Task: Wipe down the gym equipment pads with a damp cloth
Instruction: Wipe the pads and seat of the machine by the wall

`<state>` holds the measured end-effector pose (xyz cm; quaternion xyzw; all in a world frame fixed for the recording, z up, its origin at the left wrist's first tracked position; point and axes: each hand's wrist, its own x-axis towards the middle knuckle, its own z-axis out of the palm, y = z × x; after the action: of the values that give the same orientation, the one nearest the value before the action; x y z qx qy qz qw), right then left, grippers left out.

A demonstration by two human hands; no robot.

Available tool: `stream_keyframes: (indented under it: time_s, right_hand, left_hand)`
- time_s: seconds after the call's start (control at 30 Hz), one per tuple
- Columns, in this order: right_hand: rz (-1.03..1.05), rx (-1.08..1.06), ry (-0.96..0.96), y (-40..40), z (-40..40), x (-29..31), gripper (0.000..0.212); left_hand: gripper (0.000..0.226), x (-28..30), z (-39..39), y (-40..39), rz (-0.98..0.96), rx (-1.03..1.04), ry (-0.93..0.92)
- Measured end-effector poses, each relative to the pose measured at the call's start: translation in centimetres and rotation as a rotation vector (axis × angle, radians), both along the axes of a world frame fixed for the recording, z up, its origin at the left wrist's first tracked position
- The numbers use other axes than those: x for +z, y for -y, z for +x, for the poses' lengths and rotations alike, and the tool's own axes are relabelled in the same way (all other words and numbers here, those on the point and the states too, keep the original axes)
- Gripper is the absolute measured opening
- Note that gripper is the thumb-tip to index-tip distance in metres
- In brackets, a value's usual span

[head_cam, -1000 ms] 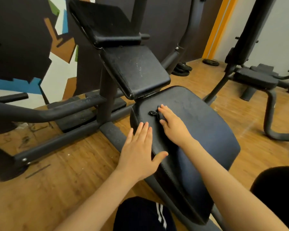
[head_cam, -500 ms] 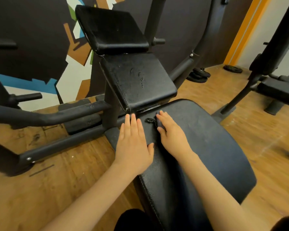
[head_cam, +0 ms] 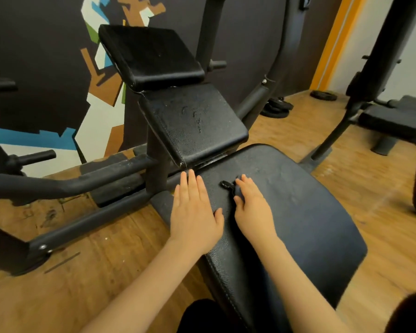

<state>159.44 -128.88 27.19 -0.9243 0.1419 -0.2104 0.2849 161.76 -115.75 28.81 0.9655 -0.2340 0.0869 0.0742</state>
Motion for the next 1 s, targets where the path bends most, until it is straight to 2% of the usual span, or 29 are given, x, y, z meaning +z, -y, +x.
stream_keyframes:
  time_s: [0.17, 0.43, 0.7, 0.83, 1.0]
  right_hand:
    - [-0.034, 0.049, 0.005, -0.3, 3.6, 1.6, 0.047]
    - [0.049, -0.204, -0.014, 1.0, -7.6, -3.1, 0.043]
    - [-0.025, -0.173, -0.053, -0.4, -4.0, -1.0, 0.041]
    - [0.055, -0.224, -0.004, 0.6, -7.8, -3.4, 0.043]
    - [0.238, -0.455, 0.064, 1.5, -14.4, -6.7, 0.043]
  left_hand:
    - [0.084, 0.3, 0.1, -0.2, 0.012, -0.024, -0.013]
    - [0.087, 0.2, -0.1, -0.6, 0.029, -0.065, -0.012]
    - [0.088, 0.0, -0.3, -0.5, 0.025, -0.073, 0.021]
    - [0.086, 0.0, -0.4, -0.8, 0.020, -0.089, 0.033]
    - [0.086, -0.5, -1.8, -0.7, 0.095, -0.151, 0.057]
